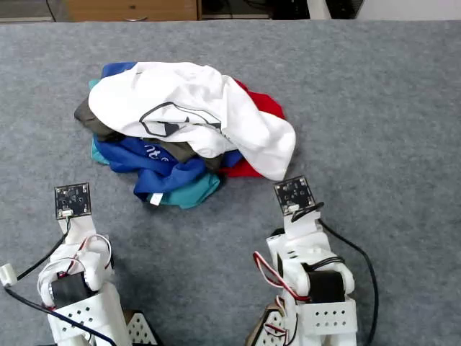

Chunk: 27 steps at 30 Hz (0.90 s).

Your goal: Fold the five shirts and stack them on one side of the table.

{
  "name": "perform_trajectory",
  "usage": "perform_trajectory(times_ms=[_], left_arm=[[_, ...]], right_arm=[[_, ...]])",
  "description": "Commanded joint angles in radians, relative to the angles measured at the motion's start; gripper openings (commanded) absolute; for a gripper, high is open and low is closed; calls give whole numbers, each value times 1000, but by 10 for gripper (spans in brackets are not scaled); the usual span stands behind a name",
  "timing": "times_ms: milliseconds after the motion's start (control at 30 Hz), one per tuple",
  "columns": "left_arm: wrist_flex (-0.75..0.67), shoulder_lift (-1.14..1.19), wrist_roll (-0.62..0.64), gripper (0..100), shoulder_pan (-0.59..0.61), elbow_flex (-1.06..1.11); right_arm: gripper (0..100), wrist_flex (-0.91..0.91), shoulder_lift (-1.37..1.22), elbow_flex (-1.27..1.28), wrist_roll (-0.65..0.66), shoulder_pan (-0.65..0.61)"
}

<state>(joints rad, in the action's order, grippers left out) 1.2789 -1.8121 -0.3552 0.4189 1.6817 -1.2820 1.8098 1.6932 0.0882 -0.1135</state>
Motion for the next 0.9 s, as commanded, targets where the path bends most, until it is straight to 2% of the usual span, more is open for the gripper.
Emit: perform_trajectory(times_ms=[0, 267, 400, 567, 700, 800, 867], left_arm=[[3, -7, 3, 19, 9, 9], [-15, -10, 0, 19, 3, 5], [-150, -8, -2, 19, 20, -80], [-279, -5, -2, 21, 155, -149], [-279, -2, 2, 21, 170, -338], [-270, 12, 3, 22, 173, -560], [-209, 71, 5, 43, 175, -724]], right_arm=[[3, -2, 50, -2, -6, 13], [3, -2, 50, -2, -6, 13], [3, -2, 50, -2, -6, 13], [3, -2, 50, -2, -6, 13], [3, -2, 50, -2, -6, 13], [3, -2, 50, -2, -6, 13], [3, -3, 51, -2, -8, 1]])
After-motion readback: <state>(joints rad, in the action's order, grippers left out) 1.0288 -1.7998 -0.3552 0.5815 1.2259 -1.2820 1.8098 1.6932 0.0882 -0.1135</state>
